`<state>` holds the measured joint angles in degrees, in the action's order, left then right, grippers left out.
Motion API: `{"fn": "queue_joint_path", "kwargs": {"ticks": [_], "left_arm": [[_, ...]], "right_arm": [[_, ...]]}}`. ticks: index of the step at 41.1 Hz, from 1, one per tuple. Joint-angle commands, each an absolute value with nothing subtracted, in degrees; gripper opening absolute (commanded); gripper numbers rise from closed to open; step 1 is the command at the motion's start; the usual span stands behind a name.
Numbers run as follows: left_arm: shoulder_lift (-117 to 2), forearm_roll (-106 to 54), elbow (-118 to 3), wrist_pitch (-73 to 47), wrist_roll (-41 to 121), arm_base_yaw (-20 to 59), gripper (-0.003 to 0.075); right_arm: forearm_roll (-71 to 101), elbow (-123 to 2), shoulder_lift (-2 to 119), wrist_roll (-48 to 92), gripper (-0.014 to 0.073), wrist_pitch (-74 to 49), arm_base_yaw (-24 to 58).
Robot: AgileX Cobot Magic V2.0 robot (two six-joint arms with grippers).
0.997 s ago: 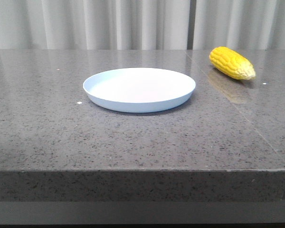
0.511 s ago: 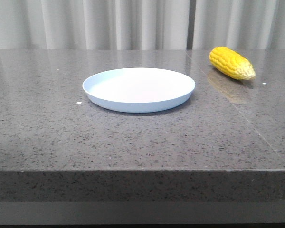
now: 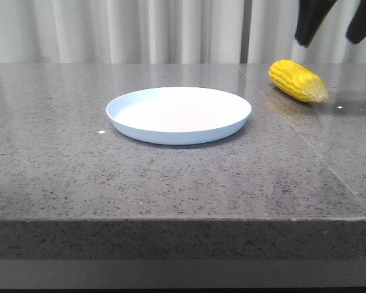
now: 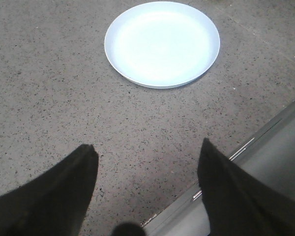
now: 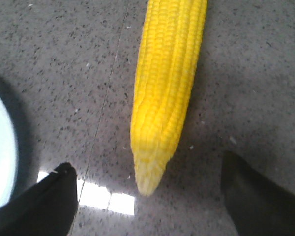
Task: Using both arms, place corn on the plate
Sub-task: 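Move the right gripper over the yellow corn cob and grasp it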
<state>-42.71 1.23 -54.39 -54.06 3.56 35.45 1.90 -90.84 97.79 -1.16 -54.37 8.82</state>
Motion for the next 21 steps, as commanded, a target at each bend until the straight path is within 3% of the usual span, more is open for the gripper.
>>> {"fn": "queue_joint_path", "kwargs": {"ticks": [1,21], "left_arm": [[-42.45,0.79,-55.80,-50.11,2.81,35.86,0.0440],[-42.45,0.79,-55.80,-50.11,2.81,35.86,0.0440]], "right_arm": [[0.39,-97.06,100.50,-1.30,0.0616,-53.15,8.64],[-1.93,-109.32,115.86,-1.30,0.0612,-53.34,8.64]]}}
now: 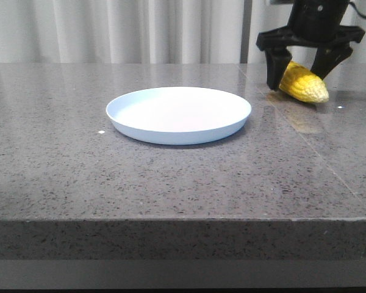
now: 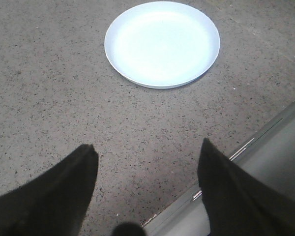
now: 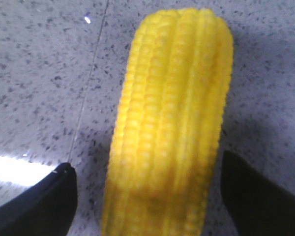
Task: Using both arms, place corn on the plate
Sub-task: 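Move the right gripper over the yellow corn cob and grasp it, then lift the corn cob with the right gripper toward the plate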
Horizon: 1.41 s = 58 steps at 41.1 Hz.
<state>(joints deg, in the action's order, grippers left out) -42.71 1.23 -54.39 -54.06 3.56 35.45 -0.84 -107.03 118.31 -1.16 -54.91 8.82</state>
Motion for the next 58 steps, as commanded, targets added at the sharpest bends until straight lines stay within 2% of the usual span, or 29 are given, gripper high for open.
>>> {"fn": "queue_joint_path", "kwargs": {"ticks": [1,4,8,10,25,38,49,58], "left_arm": [[-42.45,0.79,-55.80,-50.11,2.81,35.86,0.0440],[-42.45,0.79,-55.80,-50.11,2.81,35.86,0.0440],[-42.45,0.79,-55.80,-50.11,2.81,35.86,0.0440],[-42.45,0.79,-55.80,-50.11,2.81,35.86,0.0440],[-42.45,0.79,-55.80,-50.11,2.81,35.86,0.0440],[-42.45,0.79,-55.80,-50.11,2.81,35.86,0.0440],[-42.45,0.79,-55.80,-50.11,2.81,35.86,0.0440],[-42.45,0.79,-55.80,-50.11,2.81,35.86,0.0440]], "right_arm": [[-1.93,-109.32,116.08,-1.30,0.0606,-53.30,8.64],[-1.93,-109.32,116.35,-1.30,0.0510,-53.35,8.64],[-1.93,-109.37,116.36,-1.30,0.0332,-53.28,8.64],[-1.93,-109.37,116.06,-1.30,0.0286,-53.41,8.64],[-0.44,-109.37,107.32,-0.58,0.0292,-57.15,10.79],[0.46,-109.37,97.40,1.16,0.0292,-58.95,22.94],[4.92,-109.12,99.38,1.57,0.0292,-59.65,31.80],[5.02,-109.12,105.56,1.41,0.0292,-61.74,33.69]]}}
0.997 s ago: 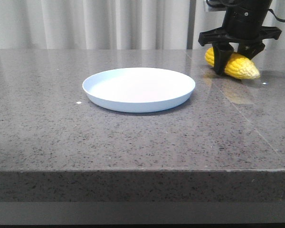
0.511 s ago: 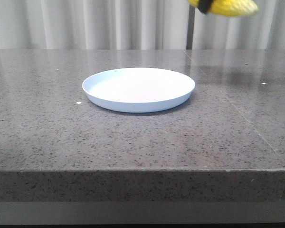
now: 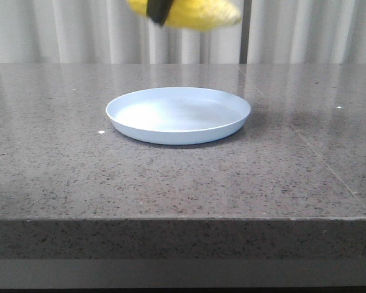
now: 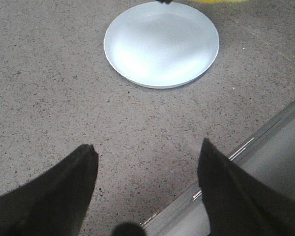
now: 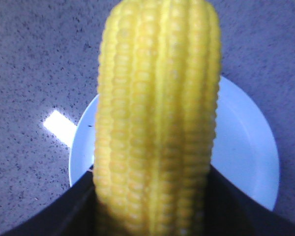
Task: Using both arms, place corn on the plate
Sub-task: 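Lift the corn cob with the right gripper toward the plate, then lower the corn onto the plate and open the right gripper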
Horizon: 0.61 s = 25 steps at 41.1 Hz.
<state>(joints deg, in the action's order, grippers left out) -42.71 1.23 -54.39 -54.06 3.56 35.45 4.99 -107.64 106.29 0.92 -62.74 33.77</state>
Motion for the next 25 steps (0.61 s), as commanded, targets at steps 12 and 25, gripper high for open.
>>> {"fn": "queue_joint_path", "kwargs": {"ticks": [12,25], "left_arm": [[-42.45,0.79,-55.80,-50.11,2.81,35.86,0.0440],[-42.45,0.79,-55.80,-50.11,2.81,35.86,0.0440]], "right_arm": [[3.73,-109.12,112.81,-11.56,0.0330,-59.18,32.55],[3.40,-109.12,112.99,-11.51,0.0624,-59.48,32.62]]}}
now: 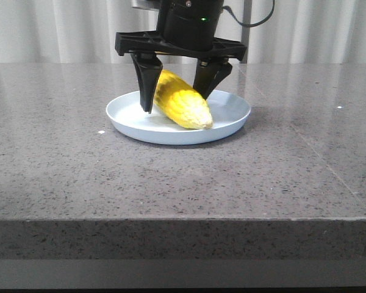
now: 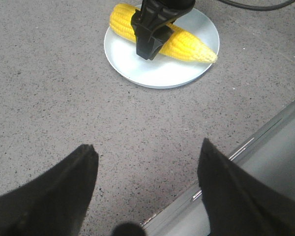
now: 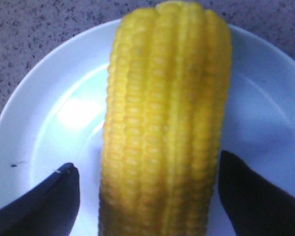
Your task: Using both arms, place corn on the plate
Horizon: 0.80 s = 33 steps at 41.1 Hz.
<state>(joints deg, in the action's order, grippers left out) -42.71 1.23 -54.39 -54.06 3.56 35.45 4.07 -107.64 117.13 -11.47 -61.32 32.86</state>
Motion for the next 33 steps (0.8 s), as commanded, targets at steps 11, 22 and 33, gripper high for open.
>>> {"fn": "queue_joint_path", "kwargs": {"ticks": [11,22,33], "left_arm": [[-42.45,0.79,-55.80,-50.11,2.81,35.86,0.0440],[-42.45,0.79,-55.80,-50.11,2.81,35.86,0.0440],[-42.45,0.79,-55.80,-50.11,2.81,35.86,0.0440]], "right_arm": [[1.39,-109.19,104.53,-8.96,0.0625,-60.68,32.73],[1.44,-108.84,93.42,-2.93,0.0625,-65.14,33.36],[1.37,-94.43,78.69,-2.67,0.0625,-59.76,33.36]]}}
